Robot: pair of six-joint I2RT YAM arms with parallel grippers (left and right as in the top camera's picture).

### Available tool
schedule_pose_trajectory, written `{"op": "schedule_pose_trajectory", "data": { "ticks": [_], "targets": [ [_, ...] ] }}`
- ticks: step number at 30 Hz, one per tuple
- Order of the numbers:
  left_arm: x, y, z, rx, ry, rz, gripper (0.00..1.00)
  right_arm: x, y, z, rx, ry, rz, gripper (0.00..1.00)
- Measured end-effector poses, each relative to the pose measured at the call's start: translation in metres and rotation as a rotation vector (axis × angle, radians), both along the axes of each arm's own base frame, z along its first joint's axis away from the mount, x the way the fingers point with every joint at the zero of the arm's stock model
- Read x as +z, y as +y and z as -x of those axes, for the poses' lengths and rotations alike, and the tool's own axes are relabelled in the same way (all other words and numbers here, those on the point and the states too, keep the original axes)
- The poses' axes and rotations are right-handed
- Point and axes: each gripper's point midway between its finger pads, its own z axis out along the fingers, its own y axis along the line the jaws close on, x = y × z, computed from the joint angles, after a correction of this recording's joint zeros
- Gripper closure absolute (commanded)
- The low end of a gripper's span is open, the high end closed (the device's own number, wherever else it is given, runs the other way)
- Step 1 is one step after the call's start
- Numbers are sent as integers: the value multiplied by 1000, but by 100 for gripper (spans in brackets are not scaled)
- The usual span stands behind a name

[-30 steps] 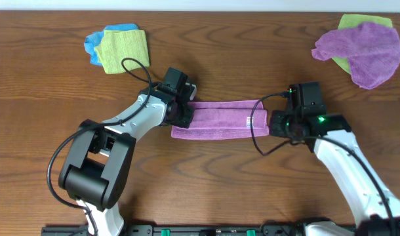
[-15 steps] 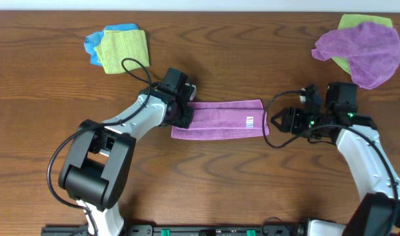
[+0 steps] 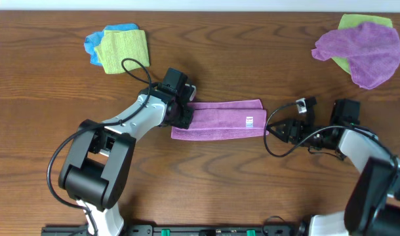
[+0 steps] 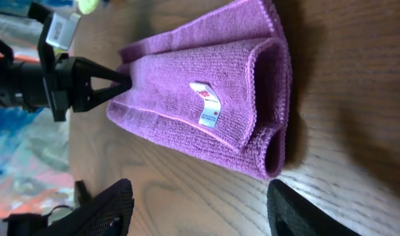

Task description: Fold the cloth

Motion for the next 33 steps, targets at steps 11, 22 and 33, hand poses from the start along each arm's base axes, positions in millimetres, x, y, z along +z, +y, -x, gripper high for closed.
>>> {"op": "schedule_pose_trajectory", "data": {
  "ticks": [11,22,33],
  "targets": [
    [0,1,3,0,15,-7,94,-33,1,-3,24,34,-39,34],
    [0,1,3,0,15,-7,94,-33,-10,-28,15,-3,-5,34],
    [0,2,3,0,15,-7,94,-32,-8,-53,30,-9,-128,32]
  ]
}}
